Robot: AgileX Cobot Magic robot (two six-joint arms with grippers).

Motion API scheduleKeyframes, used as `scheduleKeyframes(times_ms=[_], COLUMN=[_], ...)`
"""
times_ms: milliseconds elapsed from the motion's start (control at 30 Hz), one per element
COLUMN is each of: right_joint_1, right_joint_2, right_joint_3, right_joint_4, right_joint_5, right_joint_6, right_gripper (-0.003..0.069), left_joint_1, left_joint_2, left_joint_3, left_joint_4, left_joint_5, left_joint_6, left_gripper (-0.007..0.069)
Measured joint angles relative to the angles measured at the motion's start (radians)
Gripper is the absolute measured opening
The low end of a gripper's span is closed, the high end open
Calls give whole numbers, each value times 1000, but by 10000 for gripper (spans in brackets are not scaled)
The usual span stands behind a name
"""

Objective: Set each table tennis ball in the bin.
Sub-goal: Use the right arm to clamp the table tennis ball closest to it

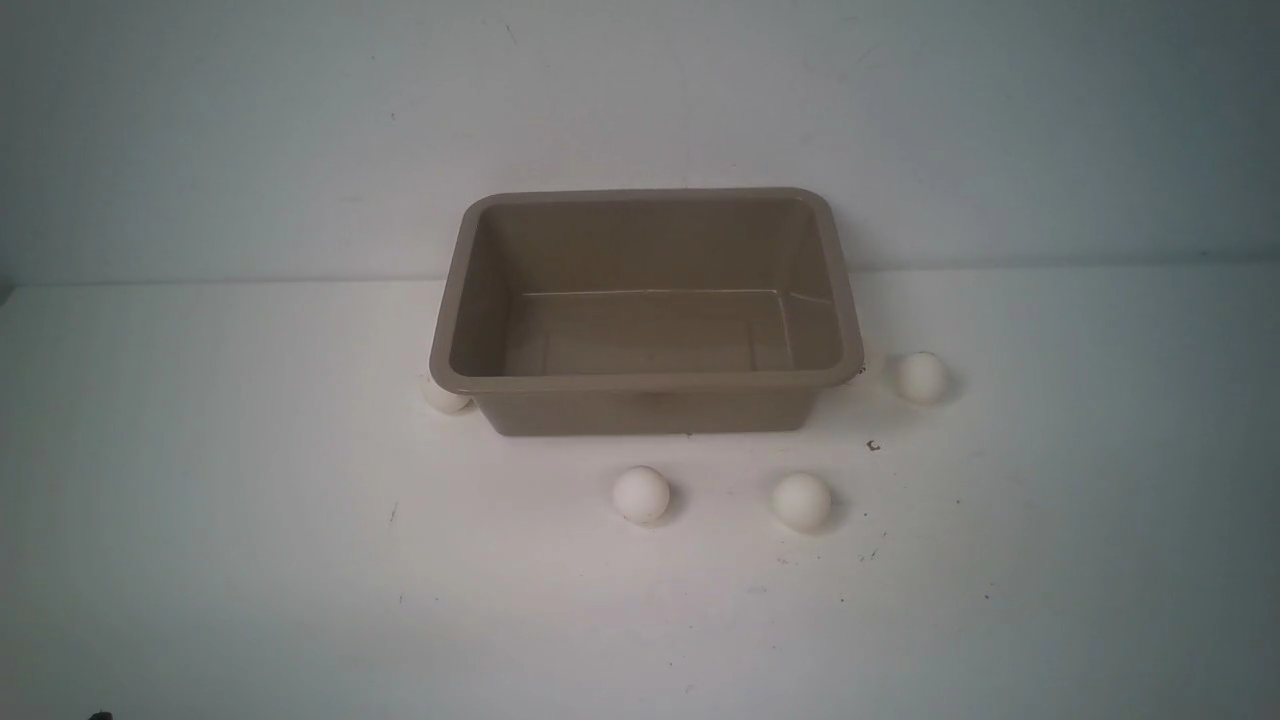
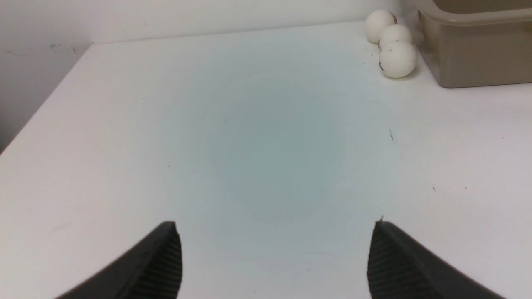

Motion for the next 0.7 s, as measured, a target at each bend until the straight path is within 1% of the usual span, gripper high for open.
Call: scheduleKeyframes(times_ms=[200,300,433,467,500,533,567,600,700], right_joint_1=[0,0,0,0,0,0,0,0,0], right_joint_2=[0,1,1,1,1,1,1,5,51], right_joint_3=[0,0,0,0,0,0,0,0,0], right_joint_4=[2,12,54,72,80,107,118,138,153], right_joint_5=[10,27,88,105,112,128,132,145,166], right_joint_6=[-1,-4,-66,-93,-104,-138,-145,-166,-179], right_gripper=[243,243,243,243,243,243,243,243,243], left_joint_1=[0,0,0,0,0,0,0,0,0], left_joint_2=[0,0,0,0,0,0,0,0,0], left_joint_3=[0,1,1,1,1,1,1,1,1], left_joint_4=[-4,-68,-228,-301,-328,-413,-455,-548,-703], left_joint_5=[0,-21,-100,-125,-132,-157,-170,-208,-295], left_joint_6=[0,0,-6,-17,-20,-29,-29,-32,-26], left_gripper=[542,542,542,542,542,542,542,542,542])
